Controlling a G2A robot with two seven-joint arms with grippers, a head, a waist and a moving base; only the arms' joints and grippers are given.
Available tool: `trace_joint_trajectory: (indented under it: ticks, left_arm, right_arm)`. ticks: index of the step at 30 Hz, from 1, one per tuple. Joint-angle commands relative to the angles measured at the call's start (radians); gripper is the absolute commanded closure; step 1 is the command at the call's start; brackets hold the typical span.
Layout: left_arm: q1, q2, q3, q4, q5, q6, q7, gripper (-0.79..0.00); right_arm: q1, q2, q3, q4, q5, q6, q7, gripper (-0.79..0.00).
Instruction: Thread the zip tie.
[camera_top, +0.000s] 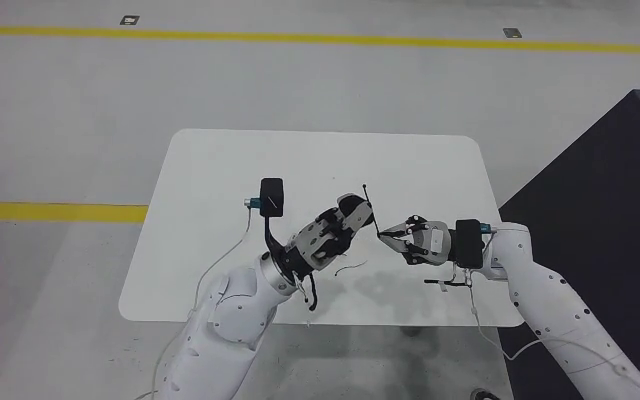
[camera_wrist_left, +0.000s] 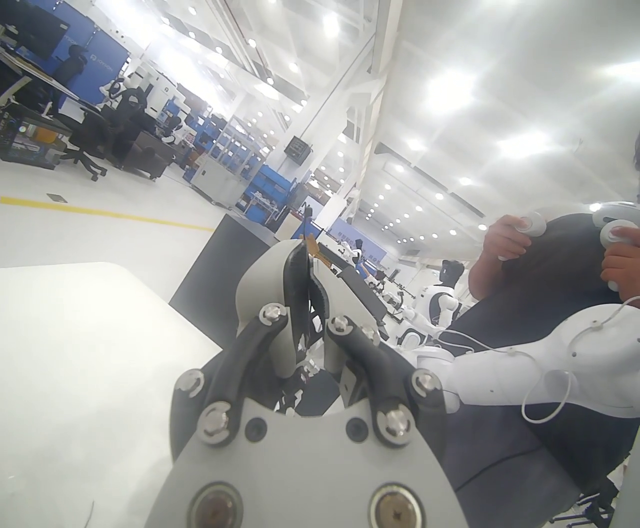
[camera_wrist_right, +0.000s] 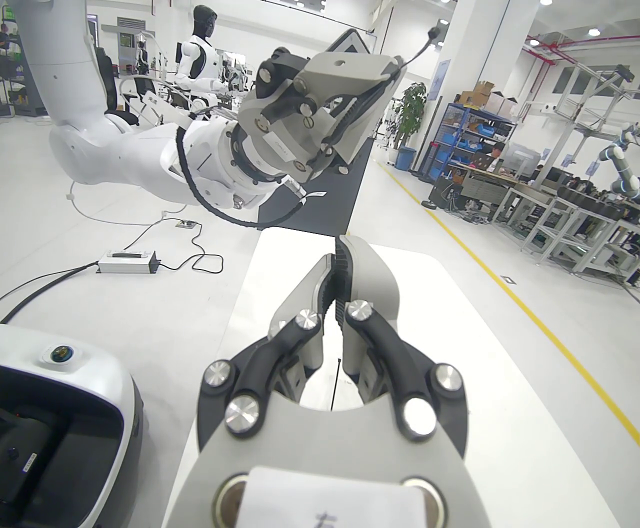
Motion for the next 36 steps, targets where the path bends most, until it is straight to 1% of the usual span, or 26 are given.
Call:
trace_joint_trajectory:
  ticks: [1, 2, 3, 4, 5, 9, 12, 14, 16, 18, 20, 21, 23, 31, 32, 34, 36]
  left_arm:
    - [-0.002, 0.000, 0.001, 0.002, -0.007, -0.002, 0.002, 0.000]
    - [-0.004, 0.000, -0.001, 0.003, -0.009, -0.002, 0.006, 0.000]
    - [-0.006, 0.000, -0.004, 0.003, -0.010, -0.003, 0.011, 0.000]
    - [-0.007, 0.000, -0.007, 0.005, -0.013, -0.002, 0.018, 0.000]
    - [-0.009, 0.000, -0.013, 0.005, -0.012, -0.001, 0.029, 0.000]
    - [0.004, -0.001, -0.041, -0.007, -0.039, -0.007, 0.107, 0.000]
    - [0.012, -0.001, -0.046, -0.012, -0.035, -0.017, 0.130, 0.000]
    - [0.014, -0.001, -0.042, -0.010, -0.032, -0.016, 0.129, 0.000]
    - [0.012, -0.001, -0.039, -0.009, -0.027, -0.013, 0.129, 0.000]
    - [0.009, -0.002, -0.036, -0.006, -0.025, -0.007, 0.128, 0.000]
    - [0.007, -0.002, -0.033, -0.002, -0.028, -0.001, 0.126, 0.000]
    - [0.006, -0.002, -0.033, -0.001, -0.028, 0.000, 0.125, 0.000]
    - [0.005, -0.002, -0.031, 0.001, -0.029, 0.005, 0.123, 0.000]
    - [0.005, -0.002, -0.030, 0.003, -0.028, 0.009, 0.122, 0.000]
    - [0.005, -0.002, -0.030, 0.003, -0.028, 0.009, 0.122, 0.000]
    - [0.005, -0.002, -0.030, 0.003, -0.028, 0.009, 0.122, 0.000]
    - [0.005, -0.002, -0.030, 0.003, -0.028, 0.009, 0.122, 0.000]
  right_arm:
    - [0.000, 0.000, 0.000, 0.000, 0.000, 0.000, 0.000, 0.000]
    - [0.000, 0.000, 0.000, 0.000, 0.000, 0.000, 0.000, 0.000]
    - [0.000, 0.000, 0.000, 0.000, 0.000, 0.000, 0.000, -0.135]
    - [0.000, 0.000, 0.000, 0.000, 0.000, 0.000, 0.000, -0.428]
    - [0.000, 0.000, 0.000, 0.000, 0.000, 0.000, 0.000, -0.785]
    - [0.000, 0.000, 0.000, 0.000, 0.000, 0.000, 0.000, -0.785]
    - [-0.010, 0.010, -0.026, -0.028, 0.016, 0.000, 0.066, -0.785]
    - [0.000, 0.027, -0.051, -0.001, 0.074, 0.000, 0.146, -0.785]
    - [0.027, 0.045, -0.088, 0.042, 0.209, 0.000, 0.264, -0.785]
    - [0.084, 0.063, -0.122, 0.078, 0.381, 0.000, 0.435, -0.785]
    - [0.118, 0.076, -0.173, 0.114, 0.614, 0.000, 0.619, -0.785]
    - [0.151, 0.082, -0.192, 0.109, 0.712, 0.000, 0.718, -0.785]
    - [0.204, 0.096, -0.209, 0.090, 0.825, 0.000, 0.875, -0.785]
    - [0.204, 0.096, -0.209, 0.090, 0.825, 0.000, 0.875, -0.785]
    - [0.196, 0.095, -0.222, 0.083, 0.829, 0.000, 0.893, -0.785]
    - [0.218, 0.092, -0.270, 0.065, 0.872, 0.000, 1.010, -0.785]
    - [0.280, 0.085, -0.312, 0.098, 0.976, 0.001, 1.160, -0.785]
